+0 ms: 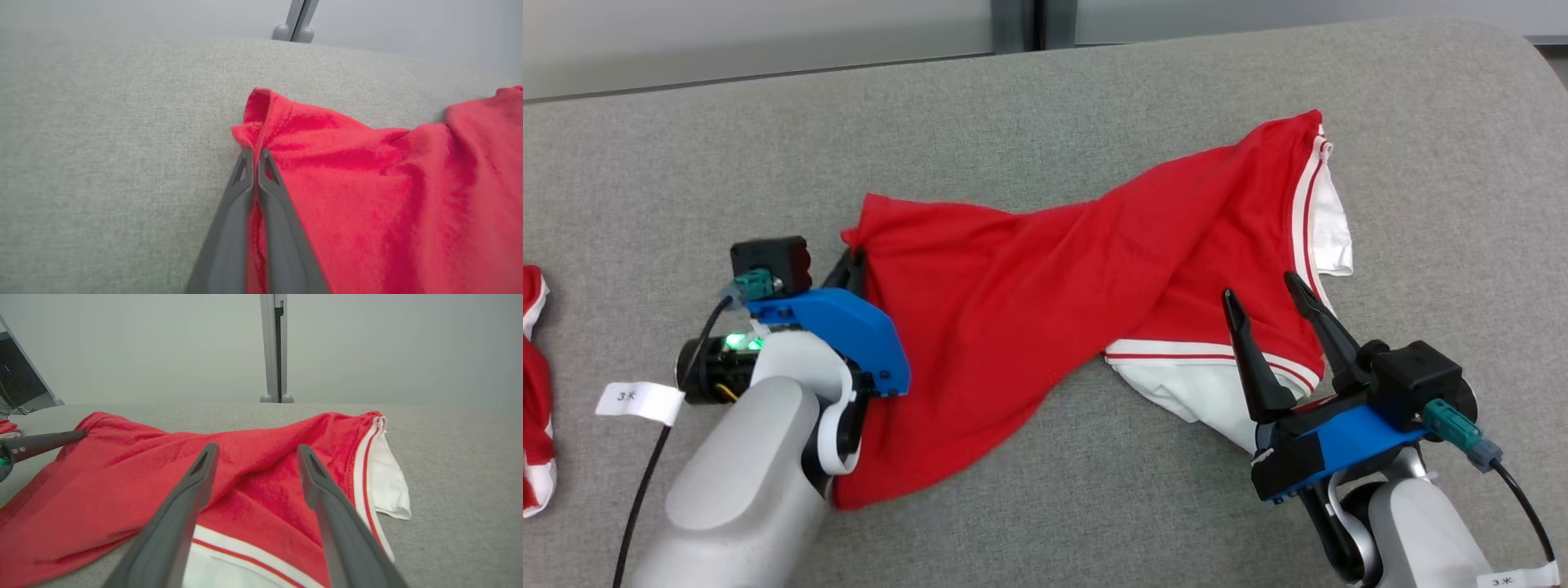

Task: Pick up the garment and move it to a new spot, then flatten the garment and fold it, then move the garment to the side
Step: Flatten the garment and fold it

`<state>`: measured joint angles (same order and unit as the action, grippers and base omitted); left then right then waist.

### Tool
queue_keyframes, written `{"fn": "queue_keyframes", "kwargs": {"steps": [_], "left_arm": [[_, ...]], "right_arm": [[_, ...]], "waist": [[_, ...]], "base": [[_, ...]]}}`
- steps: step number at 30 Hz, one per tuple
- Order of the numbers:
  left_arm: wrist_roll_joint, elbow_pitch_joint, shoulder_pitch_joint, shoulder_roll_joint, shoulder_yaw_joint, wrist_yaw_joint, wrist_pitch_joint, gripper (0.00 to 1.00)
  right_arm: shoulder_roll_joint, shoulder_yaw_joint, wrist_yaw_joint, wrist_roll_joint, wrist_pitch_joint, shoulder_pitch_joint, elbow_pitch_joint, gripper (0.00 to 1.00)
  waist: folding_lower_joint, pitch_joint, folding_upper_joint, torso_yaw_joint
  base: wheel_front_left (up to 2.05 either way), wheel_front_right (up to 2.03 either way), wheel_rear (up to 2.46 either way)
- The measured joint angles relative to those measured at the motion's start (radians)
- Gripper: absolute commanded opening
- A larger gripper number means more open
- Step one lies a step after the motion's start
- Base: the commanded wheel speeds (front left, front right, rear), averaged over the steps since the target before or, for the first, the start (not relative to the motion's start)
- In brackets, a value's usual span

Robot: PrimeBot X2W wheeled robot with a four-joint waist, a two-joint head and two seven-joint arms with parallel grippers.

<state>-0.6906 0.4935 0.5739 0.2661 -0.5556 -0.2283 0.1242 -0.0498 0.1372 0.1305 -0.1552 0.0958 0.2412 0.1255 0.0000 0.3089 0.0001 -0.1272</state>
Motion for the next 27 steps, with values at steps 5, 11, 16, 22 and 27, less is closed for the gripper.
{"fn": "queue_keyframes", "kwargs": {"steps": [5,11,16,22,27], "left_arm": [[0.005,0.071,0.091,0.000,0.035,0.035,-0.097,0.00],[0.018,0.177,0.208,0.009,0.060,0.071,-0.184,0.00],[0.022,0.251,0.249,0.012,0.066,0.106,-0.242,1.00],[0.002,0.288,0.224,-0.007,0.082,0.173,-0.349,1.00],[-0.006,0.237,0.118,-0.017,0.123,0.236,-0.384,1.00]], "right_arm": [[0.000,0.008,0.000,0.007,-0.006,0.007,-0.004,1.00],[0.000,0.025,0.000,0.009,-0.007,0.023,-0.001,1.00],[0.000,0.025,0.000,0.001,-0.001,0.036,0.013,1.00],[0.000,-0.002,0.000,-0.002,0.002,0.039,0.026,1.00],[0.000,-0.023,0.000,0.008,-0.009,0.031,0.029,1.00]], "waist": [[0.0000,0.025,0.0000,-0.010],[0.0001,0.048,0.0000,-0.042],[0.0001,0.052,0.0000,-0.056],[0.0001,0.016,0.0000,-0.033],[0.0001,-0.039,0.0000,-0.002]], "base": [[0.00,0.00,0.00],[0.00,0.00,0.00],[0.00,0.00,0.00],[0.00,0.00,0.00],[0.00,0.00,0.00]]}}
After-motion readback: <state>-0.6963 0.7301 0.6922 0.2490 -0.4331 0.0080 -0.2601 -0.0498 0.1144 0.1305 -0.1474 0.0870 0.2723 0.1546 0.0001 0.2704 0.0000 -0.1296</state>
